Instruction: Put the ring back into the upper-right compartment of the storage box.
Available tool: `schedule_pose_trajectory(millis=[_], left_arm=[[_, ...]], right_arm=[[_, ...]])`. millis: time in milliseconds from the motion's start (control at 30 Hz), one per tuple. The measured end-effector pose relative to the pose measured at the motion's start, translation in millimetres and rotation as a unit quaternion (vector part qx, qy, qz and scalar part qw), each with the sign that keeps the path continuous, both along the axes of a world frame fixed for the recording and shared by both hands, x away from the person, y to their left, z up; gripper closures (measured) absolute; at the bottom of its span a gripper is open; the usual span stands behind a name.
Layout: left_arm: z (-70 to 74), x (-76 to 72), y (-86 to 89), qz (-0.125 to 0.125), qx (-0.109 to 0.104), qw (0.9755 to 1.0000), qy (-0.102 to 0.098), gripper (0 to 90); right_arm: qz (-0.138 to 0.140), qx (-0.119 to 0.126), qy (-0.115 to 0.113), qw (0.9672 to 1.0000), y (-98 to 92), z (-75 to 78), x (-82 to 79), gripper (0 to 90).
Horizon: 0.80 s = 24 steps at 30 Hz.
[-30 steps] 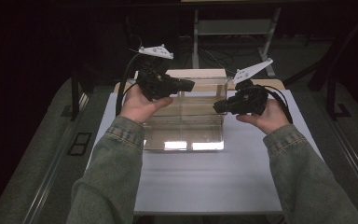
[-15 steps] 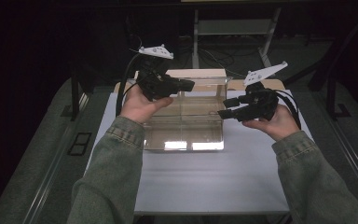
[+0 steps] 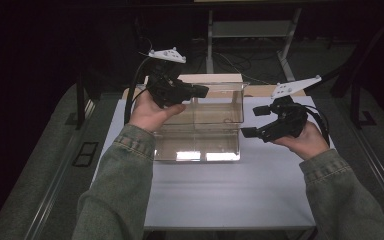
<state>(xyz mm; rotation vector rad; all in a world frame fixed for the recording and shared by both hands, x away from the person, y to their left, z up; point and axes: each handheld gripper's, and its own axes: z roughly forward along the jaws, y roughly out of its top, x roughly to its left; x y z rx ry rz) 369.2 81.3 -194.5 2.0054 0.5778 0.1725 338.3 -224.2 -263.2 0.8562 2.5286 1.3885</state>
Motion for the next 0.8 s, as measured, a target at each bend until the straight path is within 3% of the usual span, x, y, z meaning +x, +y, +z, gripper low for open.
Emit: schedule_pose_trajectory(millis=[67,800], left_arm=[[0.0,0.0,0.0,0.000,0.000,1.0000,0.000,89.5],[-0.5,-0.4,-0.1,0.001,0.000,1.0000,-0.002,89.5]], right_arm=[[-0.010,-0.006,0.001,0.9999,-1.1,-5.2,-2.1,0.2],[-0.006,0.015,0.021,0.9996,-19.9,-53.7,-22.5,0.3]])
